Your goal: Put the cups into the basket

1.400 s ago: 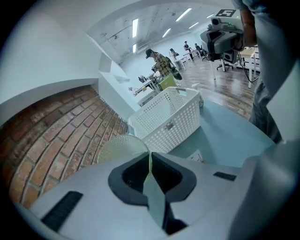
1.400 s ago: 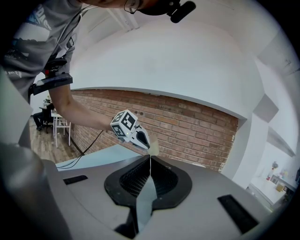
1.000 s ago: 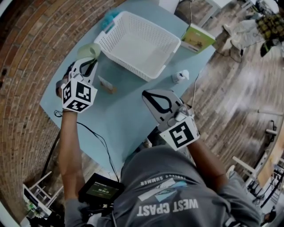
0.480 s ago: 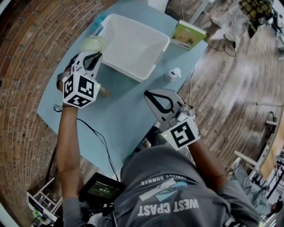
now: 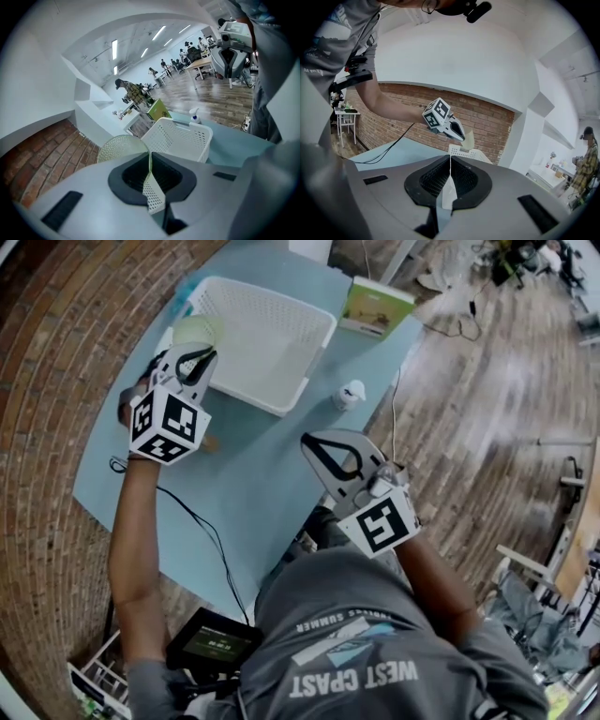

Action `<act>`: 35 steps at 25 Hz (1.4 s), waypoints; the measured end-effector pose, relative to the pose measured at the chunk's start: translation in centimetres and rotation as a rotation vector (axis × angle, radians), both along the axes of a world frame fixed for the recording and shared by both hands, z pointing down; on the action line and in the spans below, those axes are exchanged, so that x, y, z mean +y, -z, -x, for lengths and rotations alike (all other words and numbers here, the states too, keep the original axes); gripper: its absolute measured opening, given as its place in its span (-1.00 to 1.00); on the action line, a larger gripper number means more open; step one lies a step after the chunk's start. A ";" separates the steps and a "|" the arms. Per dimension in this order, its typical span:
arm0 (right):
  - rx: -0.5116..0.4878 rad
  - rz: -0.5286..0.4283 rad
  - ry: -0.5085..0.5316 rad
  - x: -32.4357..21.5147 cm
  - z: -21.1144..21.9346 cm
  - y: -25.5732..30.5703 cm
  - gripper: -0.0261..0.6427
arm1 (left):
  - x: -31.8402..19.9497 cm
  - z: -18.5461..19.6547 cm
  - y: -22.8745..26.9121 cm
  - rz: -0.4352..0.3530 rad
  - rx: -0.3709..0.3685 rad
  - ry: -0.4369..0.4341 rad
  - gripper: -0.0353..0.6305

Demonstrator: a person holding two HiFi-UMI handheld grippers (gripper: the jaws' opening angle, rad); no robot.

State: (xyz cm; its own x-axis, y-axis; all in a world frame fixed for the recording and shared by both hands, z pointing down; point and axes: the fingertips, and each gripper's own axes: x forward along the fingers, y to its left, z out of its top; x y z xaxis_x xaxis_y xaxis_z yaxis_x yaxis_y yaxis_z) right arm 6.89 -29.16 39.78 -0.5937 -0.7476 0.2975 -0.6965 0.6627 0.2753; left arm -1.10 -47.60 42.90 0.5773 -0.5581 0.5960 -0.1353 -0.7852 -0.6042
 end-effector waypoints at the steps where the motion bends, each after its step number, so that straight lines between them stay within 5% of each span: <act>1: 0.000 0.002 -0.001 0.0 0.0 -0.1 -0.88 | -0.1 -0.3 -0.1 0.004 -0.002 -0.006 -0.84; 35: 0.006 0.065 -0.088 -2.4 -2.5 -3.2 -0.88 | -5.5 -4.0 -9.7 0.161 -0.136 -0.077 -0.83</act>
State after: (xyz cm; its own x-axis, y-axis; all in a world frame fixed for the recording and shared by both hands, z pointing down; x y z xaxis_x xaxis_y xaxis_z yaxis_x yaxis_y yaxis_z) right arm 9.40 -31.59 43.02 -0.5245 -0.7759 0.3507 -0.7514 0.6155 0.2380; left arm 2.86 -53.12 52.62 0.5232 -0.4065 0.7490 0.0031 -0.8780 -0.4787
